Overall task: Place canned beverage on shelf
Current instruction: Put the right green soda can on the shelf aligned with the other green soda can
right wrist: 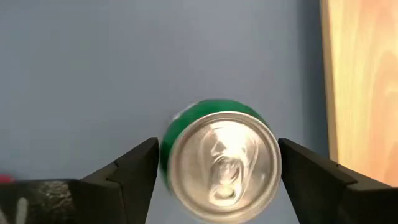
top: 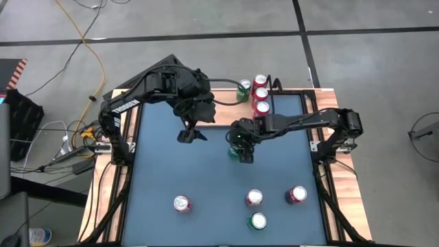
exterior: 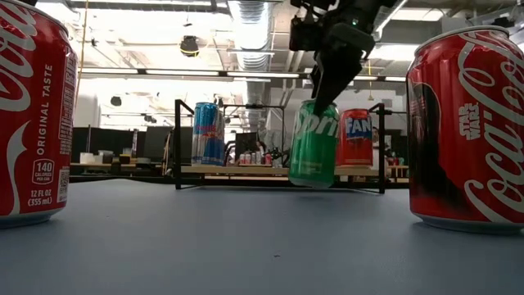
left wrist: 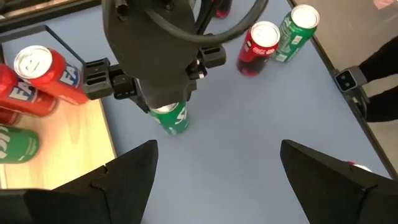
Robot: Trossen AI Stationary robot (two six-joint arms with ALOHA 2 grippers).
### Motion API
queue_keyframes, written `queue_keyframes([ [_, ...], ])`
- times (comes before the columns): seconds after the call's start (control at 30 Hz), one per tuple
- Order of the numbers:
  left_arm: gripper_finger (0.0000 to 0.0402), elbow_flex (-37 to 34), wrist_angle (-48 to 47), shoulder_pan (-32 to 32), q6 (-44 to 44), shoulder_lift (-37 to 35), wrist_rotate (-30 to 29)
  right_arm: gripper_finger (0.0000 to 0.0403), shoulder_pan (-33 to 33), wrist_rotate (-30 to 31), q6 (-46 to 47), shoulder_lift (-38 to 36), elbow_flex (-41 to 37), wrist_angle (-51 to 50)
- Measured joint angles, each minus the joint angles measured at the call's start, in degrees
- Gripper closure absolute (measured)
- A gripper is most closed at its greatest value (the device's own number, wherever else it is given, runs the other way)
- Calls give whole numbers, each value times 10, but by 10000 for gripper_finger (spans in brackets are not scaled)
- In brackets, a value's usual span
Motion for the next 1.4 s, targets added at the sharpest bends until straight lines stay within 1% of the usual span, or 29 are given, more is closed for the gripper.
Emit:
queue_keyframes([
  [0.13, 78, 0, -14, 8, 8, 0, 11, 93, 0, 0, 14, -1, 1, 30],
  [0.27, 78, 0, -25, 17, 10, 0, 24, 92, -1, 0, 26, -2, 2, 37],
  [0.37, 78, 0, -24, 22, 18, 0, 24, 92, -1, 1, 39, -6, 27, 27],
  [0.47, 78, 0, -17, 30, 20, -2, 39, 92, -1, 2, 43, -27, 77, -4],
  [0.53, 78, 0, -18, 31, 21, -4, 39, 92, -1, 7, 47, -42, 113, -53],
  [0.63, 78, 0, -4, 31, 28, -5, 28, 92, 9, 35, 64, -60, 168, -135],
  [0.77, 78, -31, 84, 31, 38, -5, 28, 92, 28, 68, 107, -102, 241, -260],
  [0.87, 78, -80, 145, 32, 32, -5, 26, 92, 55, 103, 158, -135, 280, -334],
  [1.03, 78, -217, 261, 32, -12, -3, 18, 92, 120, 175, 220, -199, 289, -387],
  [1.2, 78, -357, 491, 18, -71, -3, 17, 92, 178, 238, 277, -245, 289, -448],
  [1.3, 78, -413, 597, 4, -95, -3, -19, 92, 194, 253, 296, -265, 289, -462],
  [1.4, 78, -444, 642, -1, -103, -3, -64, 92, 200, 259, 299, -282, 289, -463],
])
